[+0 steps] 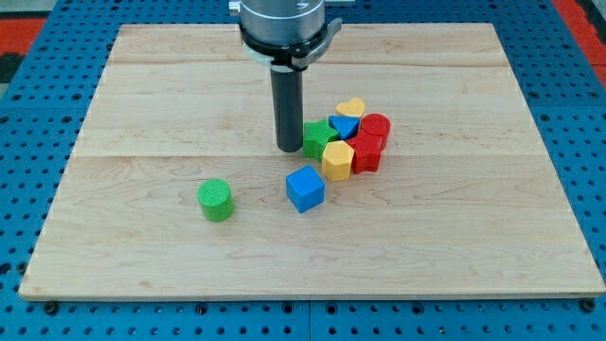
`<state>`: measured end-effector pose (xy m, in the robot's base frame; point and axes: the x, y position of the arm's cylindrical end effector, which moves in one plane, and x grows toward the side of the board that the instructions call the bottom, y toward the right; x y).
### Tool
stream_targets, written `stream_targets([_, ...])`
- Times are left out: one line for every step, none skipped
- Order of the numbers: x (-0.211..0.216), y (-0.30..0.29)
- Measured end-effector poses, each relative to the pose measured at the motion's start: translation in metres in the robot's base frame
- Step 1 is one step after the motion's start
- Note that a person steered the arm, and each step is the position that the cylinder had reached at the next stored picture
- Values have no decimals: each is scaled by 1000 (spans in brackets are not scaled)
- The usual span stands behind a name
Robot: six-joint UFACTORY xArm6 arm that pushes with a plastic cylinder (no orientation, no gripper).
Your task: Move the green circle to the bottom center
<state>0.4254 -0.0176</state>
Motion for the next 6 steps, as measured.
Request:
stream_targets([-4, -50])
stream_targets([34, -86])
stream_targets([91, -111])
stream_targets([128, -55])
stream_targets([115, -5])
stream_targets([92, 13])
